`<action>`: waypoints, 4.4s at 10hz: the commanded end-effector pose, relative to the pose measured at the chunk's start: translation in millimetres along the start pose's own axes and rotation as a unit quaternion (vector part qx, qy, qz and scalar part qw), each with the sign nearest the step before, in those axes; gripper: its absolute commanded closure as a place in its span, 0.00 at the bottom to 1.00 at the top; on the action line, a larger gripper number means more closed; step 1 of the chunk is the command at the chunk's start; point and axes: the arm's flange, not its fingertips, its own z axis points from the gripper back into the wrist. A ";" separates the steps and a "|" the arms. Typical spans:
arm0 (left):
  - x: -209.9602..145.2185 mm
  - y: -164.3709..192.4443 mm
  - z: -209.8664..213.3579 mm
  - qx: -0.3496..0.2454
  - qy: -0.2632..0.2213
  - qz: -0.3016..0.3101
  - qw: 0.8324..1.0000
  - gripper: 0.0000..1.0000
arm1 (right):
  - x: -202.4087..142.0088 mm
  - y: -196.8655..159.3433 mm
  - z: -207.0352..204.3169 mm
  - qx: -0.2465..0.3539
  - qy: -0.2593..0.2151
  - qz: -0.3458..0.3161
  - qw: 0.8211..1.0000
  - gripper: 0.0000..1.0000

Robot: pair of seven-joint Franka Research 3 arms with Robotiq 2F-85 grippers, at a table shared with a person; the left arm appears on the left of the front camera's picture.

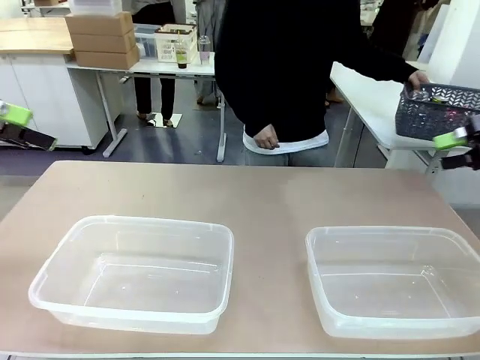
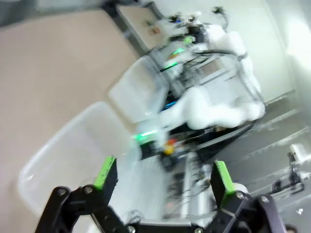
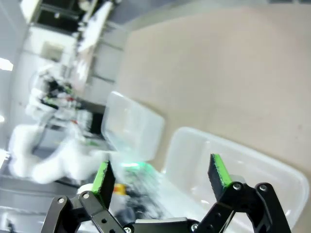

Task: Sort the waste into each basket.
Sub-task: Pick up the Organizing box on the left side of the table and lift it.

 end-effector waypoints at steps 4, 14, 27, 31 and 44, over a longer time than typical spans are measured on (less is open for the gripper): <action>-9.7 48.6 7.4 -0.101 -0.065 0.127 0.985 0.00 | -6.1 -9.2 21.2 0.048 -0.035 -0.059 0.997 0.00; -5.2 14.4 22.2 0.035 0.060 0.091 0.993 0.00 | 15.8 95.3 -70.8 -0.036 0.080 0.005 0.996 0.00; -54.9 -23.0 -58.0 0.273 0.214 0.114 0.931 0.00 | -82.7 225.6 -350.4 -0.200 0.281 -0.008 0.939 0.00; -98.1 -36.1 -87.0 0.518 0.244 0.080 0.816 0.00 | -127.3 232.3 -423.3 -0.443 0.180 -0.186 0.858 0.00; -136.3 66.4 -138.3 0.603 0.293 0.217 0.710 0.00 | -151.7 164.8 -493.7 -0.462 0.157 -0.206 0.848 0.00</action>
